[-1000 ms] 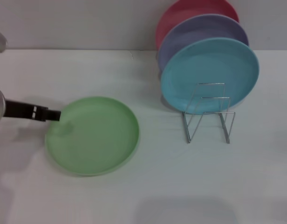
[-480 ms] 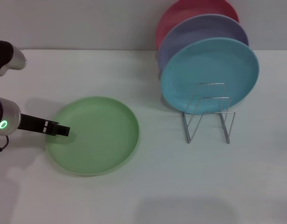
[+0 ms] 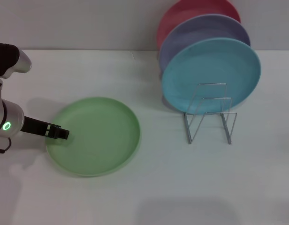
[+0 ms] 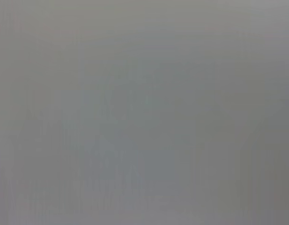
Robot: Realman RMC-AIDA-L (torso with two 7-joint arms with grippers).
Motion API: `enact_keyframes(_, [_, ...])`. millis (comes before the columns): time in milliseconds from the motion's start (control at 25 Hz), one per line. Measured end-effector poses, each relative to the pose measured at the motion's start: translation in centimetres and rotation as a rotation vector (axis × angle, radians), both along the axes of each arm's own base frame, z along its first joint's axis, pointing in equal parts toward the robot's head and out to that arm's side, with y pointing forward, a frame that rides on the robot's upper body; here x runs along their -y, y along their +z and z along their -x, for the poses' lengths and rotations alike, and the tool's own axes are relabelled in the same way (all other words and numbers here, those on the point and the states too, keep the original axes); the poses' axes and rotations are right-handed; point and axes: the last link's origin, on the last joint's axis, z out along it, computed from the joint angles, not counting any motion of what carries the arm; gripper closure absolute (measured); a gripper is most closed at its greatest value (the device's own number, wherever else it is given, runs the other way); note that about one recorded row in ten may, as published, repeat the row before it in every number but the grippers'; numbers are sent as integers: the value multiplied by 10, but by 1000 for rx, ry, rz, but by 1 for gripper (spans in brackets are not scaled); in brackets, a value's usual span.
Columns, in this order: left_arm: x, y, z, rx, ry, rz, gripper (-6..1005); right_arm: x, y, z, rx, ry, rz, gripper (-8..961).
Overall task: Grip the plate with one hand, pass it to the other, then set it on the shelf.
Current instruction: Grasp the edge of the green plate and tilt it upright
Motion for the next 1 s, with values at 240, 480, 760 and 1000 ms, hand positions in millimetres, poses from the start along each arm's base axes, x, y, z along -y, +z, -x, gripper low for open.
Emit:
enact_keyframes(240, [0,-2,0,-13,-1,17,425,0,0,-1,-2,-5,3,153])
enact_keyframes(480, [-1,-5,2,-23,-2,32,663,1,0,-1,-2,-7,3,153])
enact_keyframes(760, [-3,-6,-2,-24,-27,21,865,4,0,-2,0,-10,0,152])
enact_keyframes(1000, [-3,-6,-5,-30,-48,27,906,5,0,-2,1,-10,-1,152])
